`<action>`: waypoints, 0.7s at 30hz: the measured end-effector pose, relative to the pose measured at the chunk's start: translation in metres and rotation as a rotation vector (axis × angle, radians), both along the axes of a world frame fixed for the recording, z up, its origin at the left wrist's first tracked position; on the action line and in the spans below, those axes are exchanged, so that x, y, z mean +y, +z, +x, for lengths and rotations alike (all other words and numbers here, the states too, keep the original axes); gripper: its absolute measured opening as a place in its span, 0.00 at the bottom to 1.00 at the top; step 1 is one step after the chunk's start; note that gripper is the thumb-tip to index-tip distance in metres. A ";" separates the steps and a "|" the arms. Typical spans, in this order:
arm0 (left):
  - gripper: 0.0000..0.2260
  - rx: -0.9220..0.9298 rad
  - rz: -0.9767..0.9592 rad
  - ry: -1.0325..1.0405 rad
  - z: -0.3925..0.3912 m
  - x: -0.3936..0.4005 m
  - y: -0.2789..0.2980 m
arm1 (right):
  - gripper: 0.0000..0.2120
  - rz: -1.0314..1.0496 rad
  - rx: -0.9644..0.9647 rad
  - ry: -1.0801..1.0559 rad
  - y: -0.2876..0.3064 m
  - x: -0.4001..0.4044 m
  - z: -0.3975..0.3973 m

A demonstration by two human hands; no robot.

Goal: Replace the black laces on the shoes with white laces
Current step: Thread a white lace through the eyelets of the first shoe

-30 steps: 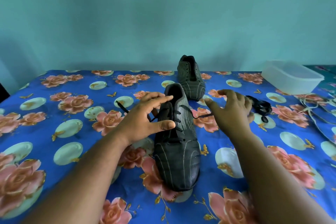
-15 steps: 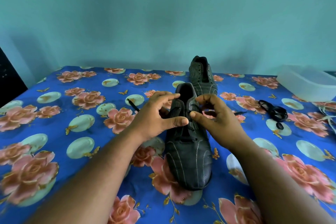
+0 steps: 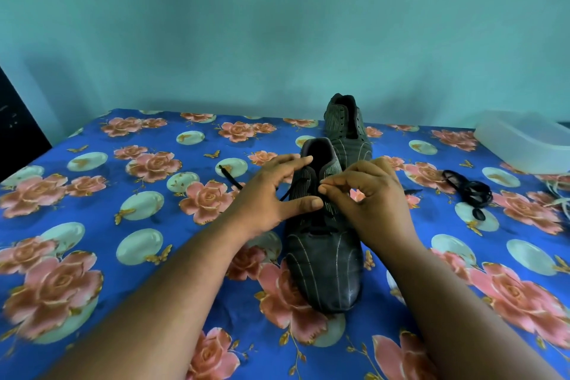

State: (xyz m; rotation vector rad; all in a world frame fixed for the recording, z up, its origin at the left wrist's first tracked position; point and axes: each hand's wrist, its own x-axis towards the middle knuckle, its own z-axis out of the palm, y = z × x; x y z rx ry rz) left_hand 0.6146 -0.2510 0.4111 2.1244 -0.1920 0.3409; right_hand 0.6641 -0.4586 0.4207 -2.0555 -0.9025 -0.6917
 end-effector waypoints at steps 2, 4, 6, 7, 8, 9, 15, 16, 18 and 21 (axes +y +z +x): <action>0.36 0.009 -0.002 -0.004 0.000 -0.001 0.000 | 0.01 0.005 0.074 0.030 0.000 0.001 -0.002; 0.36 0.009 0.001 -0.010 -0.001 -0.001 0.000 | 0.03 0.048 0.231 0.087 0.001 0.002 -0.004; 0.35 0.011 0.006 -0.017 -0.001 -0.001 0.000 | 0.05 0.097 0.422 0.166 0.004 0.001 -0.005; 0.34 0.014 0.002 -0.023 0.000 -0.001 -0.001 | 0.05 0.118 0.495 0.213 0.006 0.000 -0.006; 0.34 0.019 -0.008 -0.030 0.000 -0.001 -0.001 | 0.06 0.144 0.554 0.263 0.006 0.000 -0.006; 0.34 0.025 -0.018 -0.035 0.000 0.000 -0.001 | 0.07 0.173 0.602 0.307 0.007 -0.001 -0.007; 0.36 0.027 -0.003 -0.023 0.000 0.001 0.000 | 0.06 0.155 0.485 0.204 0.007 -0.001 -0.007; 0.36 0.023 0.000 -0.022 -0.001 0.000 0.000 | 0.04 0.148 0.432 0.184 0.007 -0.002 -0.006; 0.35 0.018 0.001 -0.020 -0.002 -0.001 0.002 | 0.03 0.134 0.360 0.176 0.008 -0.005 -0.004; 0.35 0.023 -0.005 -0.028 -0.002 -0.001 0.002 | 0.04 0.161 0.565 0.286 0.010 -0.007 -0.004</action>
